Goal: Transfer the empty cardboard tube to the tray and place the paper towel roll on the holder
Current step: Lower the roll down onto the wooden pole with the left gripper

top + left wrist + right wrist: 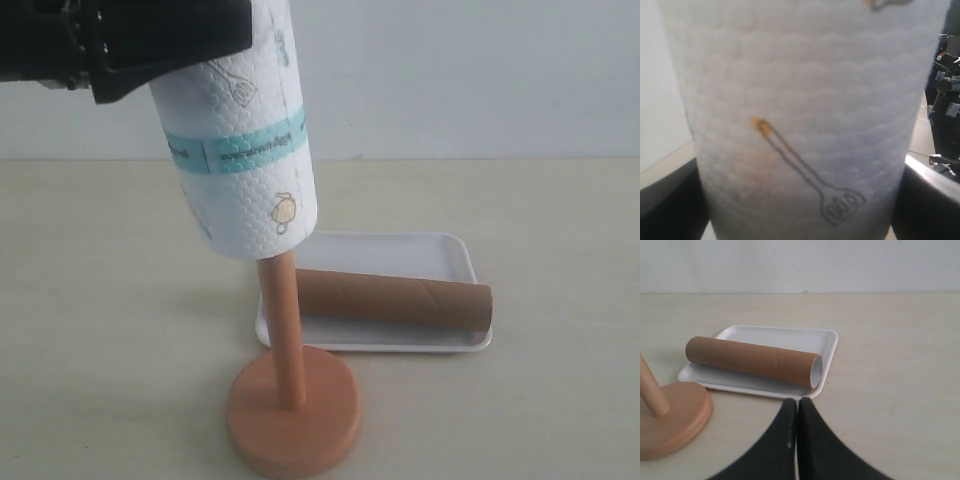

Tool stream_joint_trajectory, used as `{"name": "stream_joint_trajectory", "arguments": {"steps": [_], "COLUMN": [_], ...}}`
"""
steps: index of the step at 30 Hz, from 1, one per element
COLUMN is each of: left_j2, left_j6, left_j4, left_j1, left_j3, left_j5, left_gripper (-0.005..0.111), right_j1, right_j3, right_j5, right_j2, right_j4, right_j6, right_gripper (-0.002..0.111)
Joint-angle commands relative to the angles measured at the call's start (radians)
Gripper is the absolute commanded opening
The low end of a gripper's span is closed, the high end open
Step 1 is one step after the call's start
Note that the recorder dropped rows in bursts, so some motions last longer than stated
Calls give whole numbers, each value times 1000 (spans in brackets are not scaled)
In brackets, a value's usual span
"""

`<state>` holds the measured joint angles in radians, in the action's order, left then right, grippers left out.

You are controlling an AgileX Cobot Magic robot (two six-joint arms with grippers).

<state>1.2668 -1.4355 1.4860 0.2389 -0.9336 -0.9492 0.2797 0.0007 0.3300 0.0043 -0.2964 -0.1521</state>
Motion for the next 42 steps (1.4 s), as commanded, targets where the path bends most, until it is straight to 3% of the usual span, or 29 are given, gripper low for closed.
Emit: {"name": "stream_joint_trajectory", "arguments": {"steps": [1, 8, 21, 42], "left_j2": [32, 60, 162, 541], "left_j6": [72, 309, 543, 836], "left_j4": [-48, -211, -347, -380], "left_j1": [4, 4, 4, 4], "left_j3": [14, 131, 260, 272], "left_j5": [-4, -35, -140, -272], "left_gripper": [4, 4, 4, 4], "right_j1": [-2, -2, -2, -2], "right_j3": [-1, -1, -1, -1], "right_j5": [-8, -8, -9, -9], "right_j2": [-4, -4, -4, -4], "right_j4": [4, 4, -3, -3], "right_j6": [-4, -4, -4, -4], "right_gripper": [0, 0, 0, 0]}}
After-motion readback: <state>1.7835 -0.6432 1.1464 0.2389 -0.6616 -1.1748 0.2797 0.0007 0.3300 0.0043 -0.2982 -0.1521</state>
